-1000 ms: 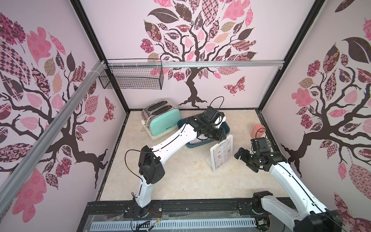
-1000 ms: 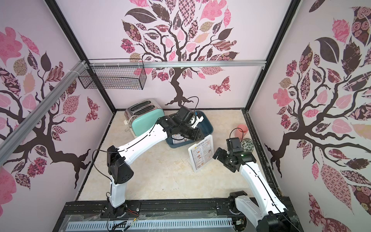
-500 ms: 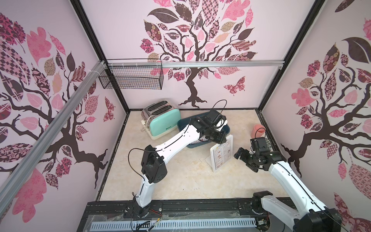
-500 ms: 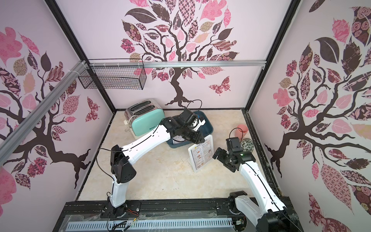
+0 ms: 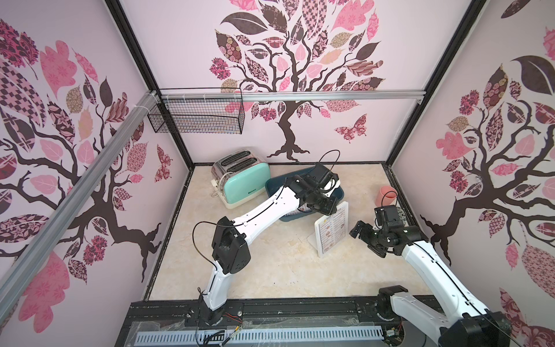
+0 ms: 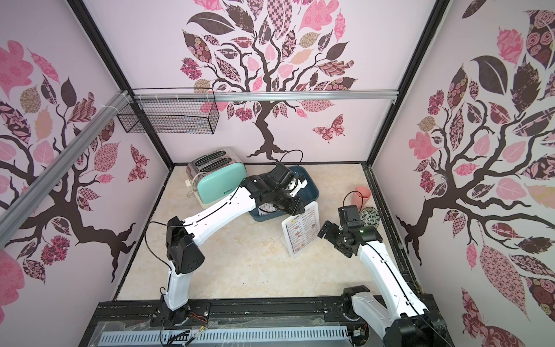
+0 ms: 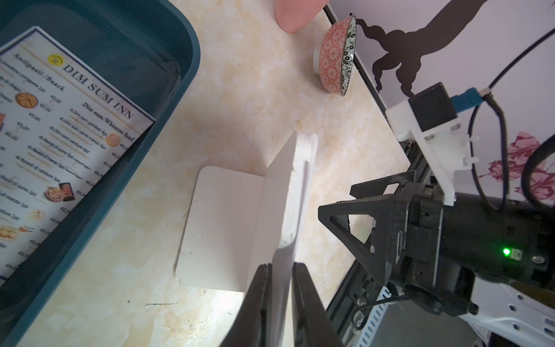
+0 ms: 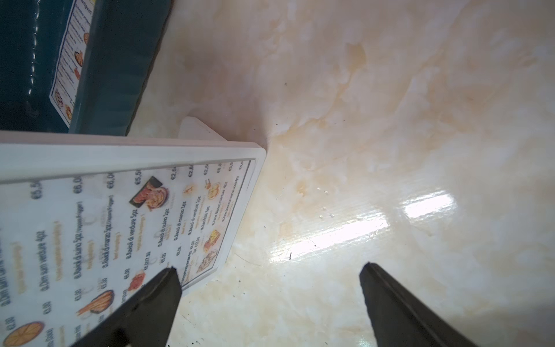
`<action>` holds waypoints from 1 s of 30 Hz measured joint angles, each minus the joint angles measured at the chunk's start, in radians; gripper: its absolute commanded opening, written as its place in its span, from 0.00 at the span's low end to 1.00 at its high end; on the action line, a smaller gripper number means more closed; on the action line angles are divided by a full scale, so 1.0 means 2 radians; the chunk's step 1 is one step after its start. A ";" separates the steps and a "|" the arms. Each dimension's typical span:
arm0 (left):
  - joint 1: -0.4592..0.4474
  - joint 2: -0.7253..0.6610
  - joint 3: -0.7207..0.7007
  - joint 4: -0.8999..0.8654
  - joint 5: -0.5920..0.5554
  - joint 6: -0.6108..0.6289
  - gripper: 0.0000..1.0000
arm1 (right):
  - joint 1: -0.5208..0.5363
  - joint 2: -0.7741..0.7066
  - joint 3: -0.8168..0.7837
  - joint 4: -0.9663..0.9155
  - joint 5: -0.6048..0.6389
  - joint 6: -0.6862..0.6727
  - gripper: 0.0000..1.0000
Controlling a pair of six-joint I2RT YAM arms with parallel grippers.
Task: Replace the menus in the menu holders
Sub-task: Take out the menu from the menu holder.
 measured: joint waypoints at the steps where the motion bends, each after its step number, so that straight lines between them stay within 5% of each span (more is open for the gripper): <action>1: -0.001 0.000 0.001 0.000 0.000 0.000 0.13 | 0.000 0.000 0.000 0.000 0.000 0.000 1.00; 11: -0.004 0.000 0.010 -0.012 -0.008 0.005 0.07 | 0.000 0.000 0.000 0.000 -0.001 -0.001 1.00; 30: -0.005 0.000 0.010 -0.012 -0.004 0.000 0.15 | 0.000 0.006 0.000 0.004 -0.010 -0.003 1.00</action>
